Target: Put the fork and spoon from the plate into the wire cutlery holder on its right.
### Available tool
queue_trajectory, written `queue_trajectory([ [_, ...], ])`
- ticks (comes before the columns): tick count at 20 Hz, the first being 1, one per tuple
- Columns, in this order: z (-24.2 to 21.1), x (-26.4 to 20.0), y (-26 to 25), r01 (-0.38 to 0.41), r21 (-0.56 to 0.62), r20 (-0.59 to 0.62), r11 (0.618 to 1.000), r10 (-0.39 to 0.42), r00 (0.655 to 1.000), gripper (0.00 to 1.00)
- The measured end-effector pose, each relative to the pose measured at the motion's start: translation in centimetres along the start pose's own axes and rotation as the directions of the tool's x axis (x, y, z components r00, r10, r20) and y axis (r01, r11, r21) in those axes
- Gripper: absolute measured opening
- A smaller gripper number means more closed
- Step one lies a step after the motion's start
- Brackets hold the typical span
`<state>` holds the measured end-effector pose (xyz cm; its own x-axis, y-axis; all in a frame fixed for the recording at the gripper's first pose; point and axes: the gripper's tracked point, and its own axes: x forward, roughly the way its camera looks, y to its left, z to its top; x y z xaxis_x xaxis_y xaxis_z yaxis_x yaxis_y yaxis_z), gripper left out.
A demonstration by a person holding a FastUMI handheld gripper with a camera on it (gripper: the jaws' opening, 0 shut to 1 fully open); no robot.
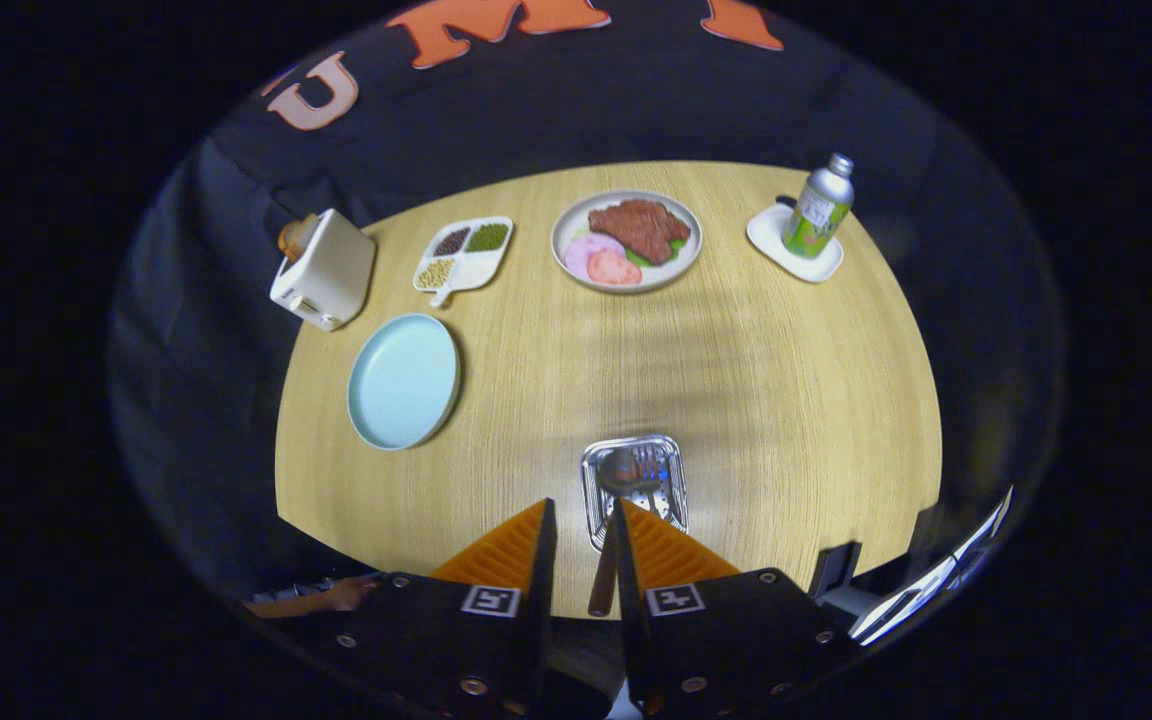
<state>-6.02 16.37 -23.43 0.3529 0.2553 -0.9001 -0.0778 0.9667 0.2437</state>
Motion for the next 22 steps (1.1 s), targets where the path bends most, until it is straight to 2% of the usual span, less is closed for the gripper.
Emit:
queue_trajectory([
  [2, 2.5, -1.5, 0.4, -0.001, -0.016, 0.125, 1.0, 0.003, 0.992, 0.58],
  [4, 5.2, -3.3, 0.6, -0.003, -0.007, 0.256, 1.0, 0.005, 0.967, 0.71],
  [6, 8.0, -5.3, 0.3, 0.01, -0.014, 0.382, 1.0, -0.003, 0.924, 0.78],
  [8, 10.4, -7.8, 0.2, 0.02, -0.027, 0.499, 0.999, -0.004, 0.867, 0.84],
  [12, 14.0, -12.9, 0.0, 0.033, -0.032, 0.677, 0.999, -0.003, 0.736, 0.87],
  [15, 16.2, -17.3, -0.3, 0.066, -0.032, 0.802, 0.997, -0.013, 0.598, 0.87],
  [17, 17.2, -19.8, -0.4, 0.086, -0.047, 0.855, 0.995, -0.004, 0.518, 0.87],
  [19, 18.0, -21.3, -0.5, 0.112, -0.042, 0.889, 0.993, -0.014, 0.458, 0.87],
  [22, 18.6, -22.6, -0.9, 0.129, -0.016, 0.92, 0.991, -0.036, 0.391, 0.88],
])
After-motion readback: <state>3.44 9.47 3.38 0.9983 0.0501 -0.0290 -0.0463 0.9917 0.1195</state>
